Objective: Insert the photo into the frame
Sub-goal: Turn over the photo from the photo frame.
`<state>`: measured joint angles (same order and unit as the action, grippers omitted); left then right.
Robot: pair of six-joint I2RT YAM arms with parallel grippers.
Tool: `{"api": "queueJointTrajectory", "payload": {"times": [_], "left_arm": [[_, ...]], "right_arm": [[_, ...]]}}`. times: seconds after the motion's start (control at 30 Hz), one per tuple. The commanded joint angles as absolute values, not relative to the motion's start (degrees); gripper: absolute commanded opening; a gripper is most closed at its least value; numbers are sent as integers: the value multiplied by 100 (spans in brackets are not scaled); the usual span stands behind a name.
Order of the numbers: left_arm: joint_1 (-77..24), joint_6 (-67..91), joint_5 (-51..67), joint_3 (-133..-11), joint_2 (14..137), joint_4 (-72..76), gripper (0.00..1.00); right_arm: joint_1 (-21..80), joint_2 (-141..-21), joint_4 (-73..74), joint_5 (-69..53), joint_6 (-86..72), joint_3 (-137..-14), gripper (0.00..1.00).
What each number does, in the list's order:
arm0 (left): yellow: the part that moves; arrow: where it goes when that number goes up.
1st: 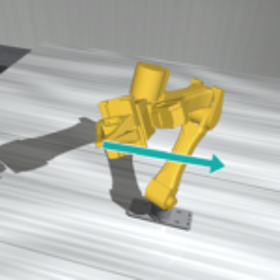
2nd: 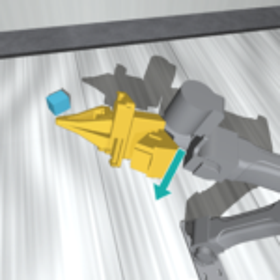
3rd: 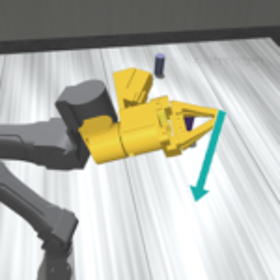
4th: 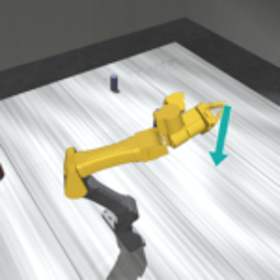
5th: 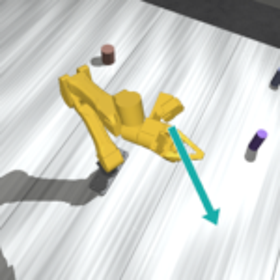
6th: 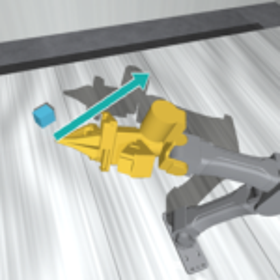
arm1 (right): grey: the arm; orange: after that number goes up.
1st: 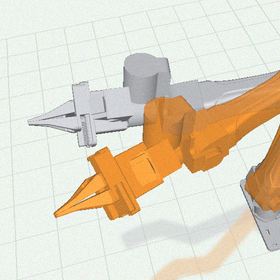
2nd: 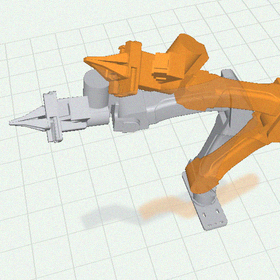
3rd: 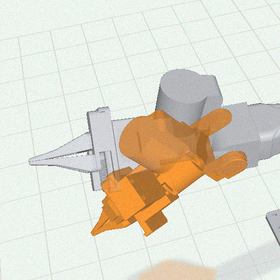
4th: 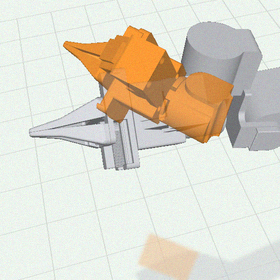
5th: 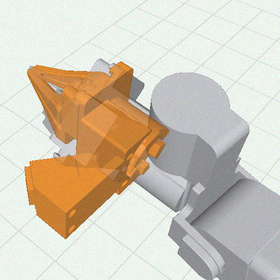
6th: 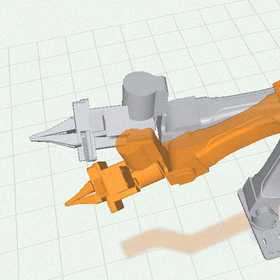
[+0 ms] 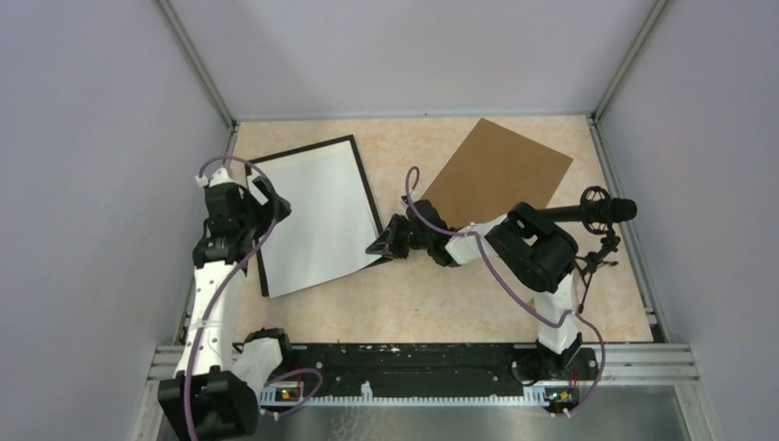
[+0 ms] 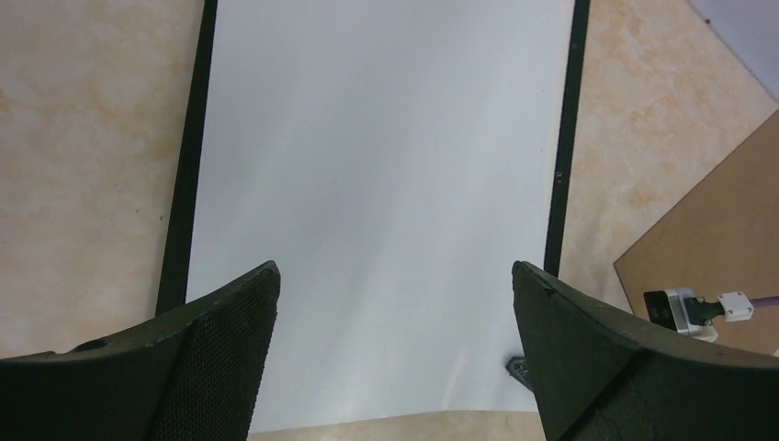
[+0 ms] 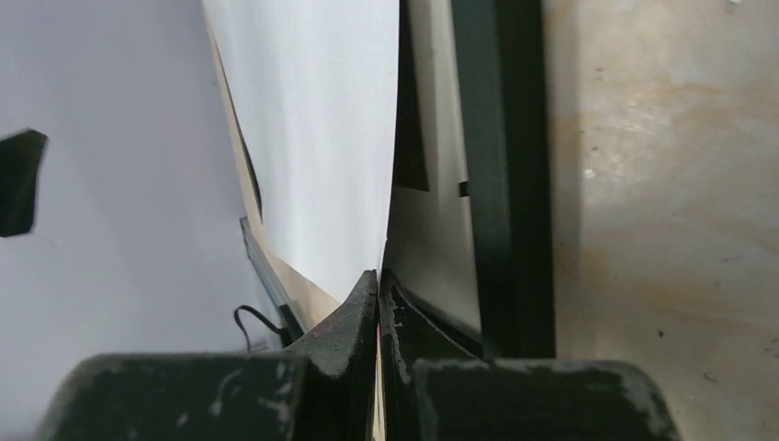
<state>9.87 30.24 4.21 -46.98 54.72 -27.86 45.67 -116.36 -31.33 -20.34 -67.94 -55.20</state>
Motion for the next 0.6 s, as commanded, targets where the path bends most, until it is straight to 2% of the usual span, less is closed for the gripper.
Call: {"api": "queueJointTrajectory", "payload": {"times": [0.0, 0.27, 0.57], "left_arm": [[600, 2706, -75, -4902, 5317, -2261, 99], [182, 2888, -179, -4835, 5492, -1334, 99], [23, 2917, -436, -5081, 5894, -1059, 99]], "right_arm": [[4701, -10998, -3068, -1704, -5932, -5748, 0], [4702, -10731, -2622, -1043, -4492, -6130, 0], [4702, -10915, -2664, -599, -4575, -6205, 0]]}}
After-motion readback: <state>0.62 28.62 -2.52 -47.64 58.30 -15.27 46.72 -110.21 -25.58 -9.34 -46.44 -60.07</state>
